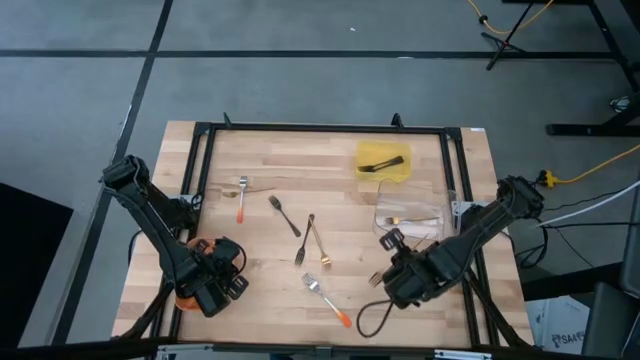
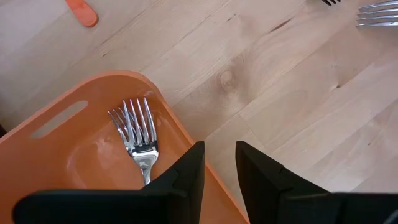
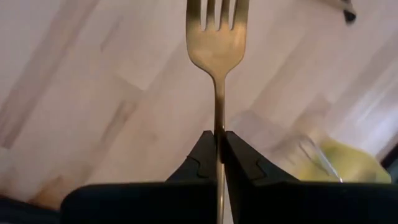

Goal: Sort silverware by color (type)
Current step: Put the gold fork into the transparent bin

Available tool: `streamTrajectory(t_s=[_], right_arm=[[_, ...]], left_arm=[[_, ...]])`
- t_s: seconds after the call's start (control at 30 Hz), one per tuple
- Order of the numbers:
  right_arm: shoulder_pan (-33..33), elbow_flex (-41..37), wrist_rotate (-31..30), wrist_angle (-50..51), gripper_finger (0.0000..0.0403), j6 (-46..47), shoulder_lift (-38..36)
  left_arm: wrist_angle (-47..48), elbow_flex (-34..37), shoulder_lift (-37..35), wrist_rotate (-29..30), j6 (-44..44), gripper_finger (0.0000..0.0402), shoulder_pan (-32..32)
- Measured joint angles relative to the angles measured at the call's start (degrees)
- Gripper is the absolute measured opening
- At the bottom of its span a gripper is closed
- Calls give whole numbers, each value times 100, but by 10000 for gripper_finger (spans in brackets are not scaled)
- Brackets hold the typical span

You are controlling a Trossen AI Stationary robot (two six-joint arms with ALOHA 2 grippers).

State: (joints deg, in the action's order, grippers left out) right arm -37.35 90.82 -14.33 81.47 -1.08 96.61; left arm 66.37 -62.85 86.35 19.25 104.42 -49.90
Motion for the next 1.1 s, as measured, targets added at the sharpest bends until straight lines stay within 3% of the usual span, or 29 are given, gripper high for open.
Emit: streamTrajectory(t_s=[0.33, 0.63, 1.1], right_arm=[[267, 16, -109, 662, 1, -44, -279], [519, -85, -169, 843, 1, 322, -1173], [1780, -1802, -251, 567, 1, 749, -2888]], left_arm=[[-4, 2, 0, 0, 7, 85, 0], [-7, 0, 0, 7, 11, 85, 0], [-35, 2, 0, 24, 17, 85, 1]])
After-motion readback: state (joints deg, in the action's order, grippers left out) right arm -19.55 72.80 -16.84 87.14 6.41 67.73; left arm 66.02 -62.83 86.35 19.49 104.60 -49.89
